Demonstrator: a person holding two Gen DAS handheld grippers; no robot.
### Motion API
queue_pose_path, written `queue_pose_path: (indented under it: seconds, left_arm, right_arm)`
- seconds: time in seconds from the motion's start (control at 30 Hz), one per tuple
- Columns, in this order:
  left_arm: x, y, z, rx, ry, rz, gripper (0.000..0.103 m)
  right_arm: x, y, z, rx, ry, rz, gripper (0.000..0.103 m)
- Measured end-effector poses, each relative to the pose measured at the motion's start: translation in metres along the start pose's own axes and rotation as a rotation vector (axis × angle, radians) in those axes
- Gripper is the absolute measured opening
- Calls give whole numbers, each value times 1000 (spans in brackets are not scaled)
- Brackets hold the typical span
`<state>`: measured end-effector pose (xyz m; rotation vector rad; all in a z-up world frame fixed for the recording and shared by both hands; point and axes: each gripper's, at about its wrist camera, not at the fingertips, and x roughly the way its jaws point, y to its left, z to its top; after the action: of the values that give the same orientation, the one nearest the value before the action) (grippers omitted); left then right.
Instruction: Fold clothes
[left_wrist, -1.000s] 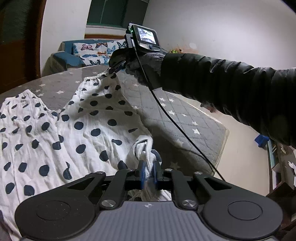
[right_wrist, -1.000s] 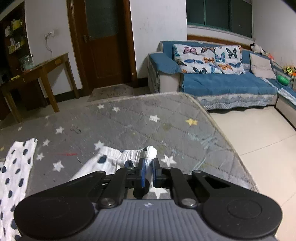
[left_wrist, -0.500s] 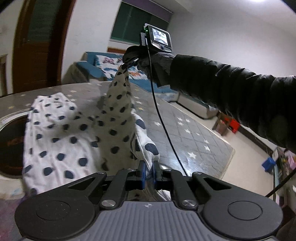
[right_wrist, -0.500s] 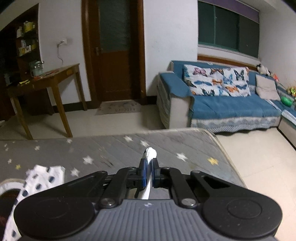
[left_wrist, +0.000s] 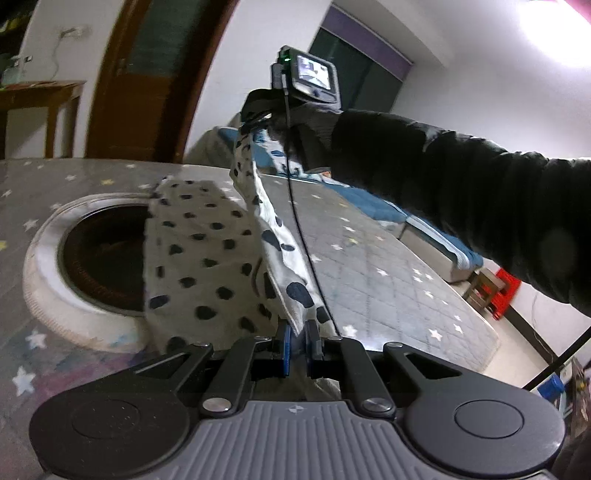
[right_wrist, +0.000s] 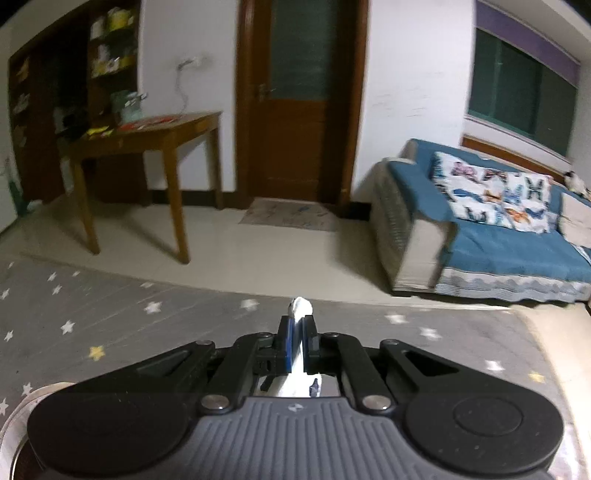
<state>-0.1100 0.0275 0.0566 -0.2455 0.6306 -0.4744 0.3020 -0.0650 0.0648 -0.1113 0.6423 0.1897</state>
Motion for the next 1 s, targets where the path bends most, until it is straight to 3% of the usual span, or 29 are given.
queue_pose_path:
  seconds: [0.23, 0.47, 0.6, 0.8, 0.87, 1.0]
  left_arm:
    - [-1, 15, -6, -67, 26, 51, 8]
    - [-1, 21, -11, -93, 47, 86, 8]
    - [-1, 24, -14, -107, 58, 106, 9]
    - [1, 28, -17, -131, 76, 140, 12]
    - [-2, 28, -17, -128, 72, 158, 13]
    - [-9, 26, -16, -106, 59, 197, 14]
  right_arm:
    - [48, 78, -11, -58, 58, 83, 4]
    - [70, 96, -31, -31, 98, 170, 8]
    - [54, 85, -28, -30, 96, 206, 12]
    - [4, 74, -37, -149, 128, 276, 14]
    - [-16, 74, -48, -206, 140, 302, 25]
    - [-57, 69, -77, -288, 156, 350, 29]
